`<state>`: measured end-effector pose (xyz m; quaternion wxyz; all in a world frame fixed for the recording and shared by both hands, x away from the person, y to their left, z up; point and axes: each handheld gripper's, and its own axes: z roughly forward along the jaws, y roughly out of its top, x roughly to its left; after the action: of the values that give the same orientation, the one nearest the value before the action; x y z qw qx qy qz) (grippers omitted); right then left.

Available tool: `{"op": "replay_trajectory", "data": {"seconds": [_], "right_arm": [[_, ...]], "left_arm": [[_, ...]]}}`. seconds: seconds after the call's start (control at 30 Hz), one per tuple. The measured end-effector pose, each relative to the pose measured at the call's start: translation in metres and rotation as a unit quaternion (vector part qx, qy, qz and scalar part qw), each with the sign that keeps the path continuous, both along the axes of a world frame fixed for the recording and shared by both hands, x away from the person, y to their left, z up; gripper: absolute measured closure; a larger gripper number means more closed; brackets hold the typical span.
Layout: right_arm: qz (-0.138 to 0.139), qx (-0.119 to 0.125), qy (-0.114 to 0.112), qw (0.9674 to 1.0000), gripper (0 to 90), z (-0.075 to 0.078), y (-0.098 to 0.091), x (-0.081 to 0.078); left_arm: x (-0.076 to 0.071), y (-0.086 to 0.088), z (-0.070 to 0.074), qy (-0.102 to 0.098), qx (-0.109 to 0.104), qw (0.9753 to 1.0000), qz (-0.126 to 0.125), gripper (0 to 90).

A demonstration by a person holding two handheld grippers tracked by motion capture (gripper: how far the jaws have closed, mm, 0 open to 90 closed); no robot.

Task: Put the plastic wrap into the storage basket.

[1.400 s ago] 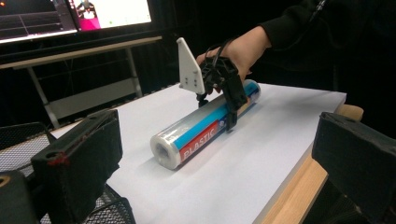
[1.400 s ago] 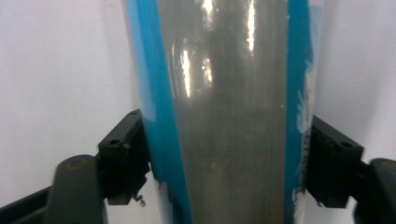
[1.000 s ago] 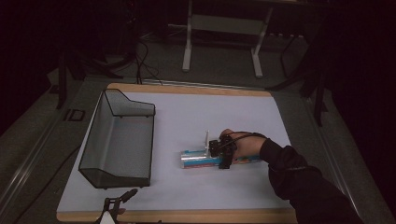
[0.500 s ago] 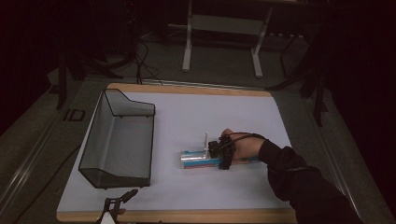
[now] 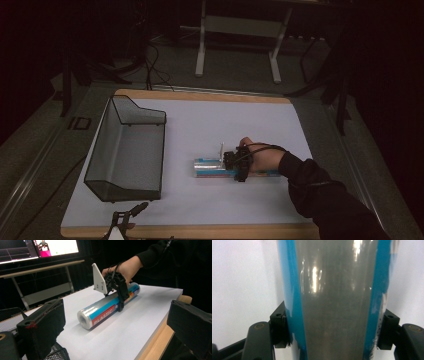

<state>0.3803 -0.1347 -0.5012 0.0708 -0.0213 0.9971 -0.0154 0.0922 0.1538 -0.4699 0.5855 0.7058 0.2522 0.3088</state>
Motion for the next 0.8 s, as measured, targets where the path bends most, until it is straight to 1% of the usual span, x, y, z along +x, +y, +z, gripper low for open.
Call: {"op": "replay_trajectory", "data": {"seconds": [0.03,0.07,0.17,0.2,0.23,0.27,0.3,0.33,0.37,0.43,0.47,0.5,0.53,0.57,0.63,0.67,0.7,0.77,0.8], "right_arm": [[-0.002,0.003,-0.004,1.0,31.5,0.001,0.0,0.0],[-0.008,0.003,0.002,1.0,31.6,0.003,-0.001,0.001],[-0.016,0.012,0.002,0.9998,31.6,0.009,-0.002,0.001],[-0.017,0.019,-0.002,0.9997,31.6,0.011,-0.002,0.001],[-0.017,0.019,-0.002,0.9997,31.6,0.011,-0.002,0.001],[-0.02,0.023,0.0,0.9995,31.6,0.015,-0.003,0.002],[-0.026,0.041,-0.008,0.9988,31.6,0.022,-0.004,0.003],[-0.027,0.047,-0.007,0.9985,31.6,0.026,-0.004,0.004],[-0.03,0.055,-0.013,0.9979,31.6,0.029,-0.004,0.003],[-0.034,0.065,-0.017,0.9972,31.6,0.037,-0.004,0.003],[-0.036,0.072,-0.02,0.9966,31.6,0.041,-0.004,0.003],[-0.041,0.077,-0.019,0.996,31.6,0.045,-0.003,0.004],[-0.043,0.085,-0.025,0.9951,31.6,0.048,-0.003,0.004],[-0.047,0.089,-0.022,0.9947,31.6,0.052,-0.003,0.004],[-0.058,0.107,-0.024,0.9923,31.6,0.057,-0.003,0.005],[-0.065,0.109,-0.014,0.9918,31.6,0.06,-0.002,0.007],[-0.071,0.119,-0.015,0.9902,31.6,0.061,-0.002,0.007],[-0.081,0.126,-0.006,0.9887,31.6,0.065,-0.002,0.008],[-0.089,0.134,-0.007,0.9869,31.6,0.066,-0.001,0.008]], "left_arm": [[0.0,0.0,0.0,0.0,0.0,1.0,-0.001,2.6],[0.0,0.0,0.0,0.0,0.0,1.0,-0.001,2.6],[0.0,0.0,0.0,-0.001,0.0,1.0,-0.002,2.6],[0.0,-0.001,0.0,-0.001,0.001,1.0,-0.002,2.6],[0.0,-0.001,0.0,-0.001,0.001,1.0,-0.002,2.6],[0.0,0.0,0.0,-0.001,0.0,1.0,-0.003,2.6],[0.0,-0.001,0.0,-0.001,0.0,1.0,-0.003,2.6],[0.0,-0.001,0.0,-0.001,0.0,1.0,-0.004,2.6],[0.001,-0.001,0.0,-0.001,0.0,1.0,-0.004,2.6],[0.001,-0.001,0.0,-0.001,0.001,1.0,-0.005,2.6],[0.001,-0.001,0.0,-0.002,0.0,1.0,-0.006,2.6],[0.001,-0.001,0.0,-0.002,0.0,1.0,-0.007,2.6],[0.001,-0.001,0.0,-0.002,0.0,1.0,-0.008,2.6],[0.001,-0.002,0.0,-0.002,0.0,1.0,-0.008,2.6],[0.001,-0.002,0.0,-0.003,0.0,1.0,-0.009,2.6],[0.001,-0.002,0.0,-0.003,0.001,0.9999,-0.01,2.6],[0.001,-0.002,0.0,-0.003,0.0,0.9999,-0.01,2.6],[0.001,-0.002,0.0,-0.003,-0.001,0.9999,-0.012,2.6],[0.001,-0.002,0.0,-0.003,-0.001,0.9999,-0.012,2.6]]}}
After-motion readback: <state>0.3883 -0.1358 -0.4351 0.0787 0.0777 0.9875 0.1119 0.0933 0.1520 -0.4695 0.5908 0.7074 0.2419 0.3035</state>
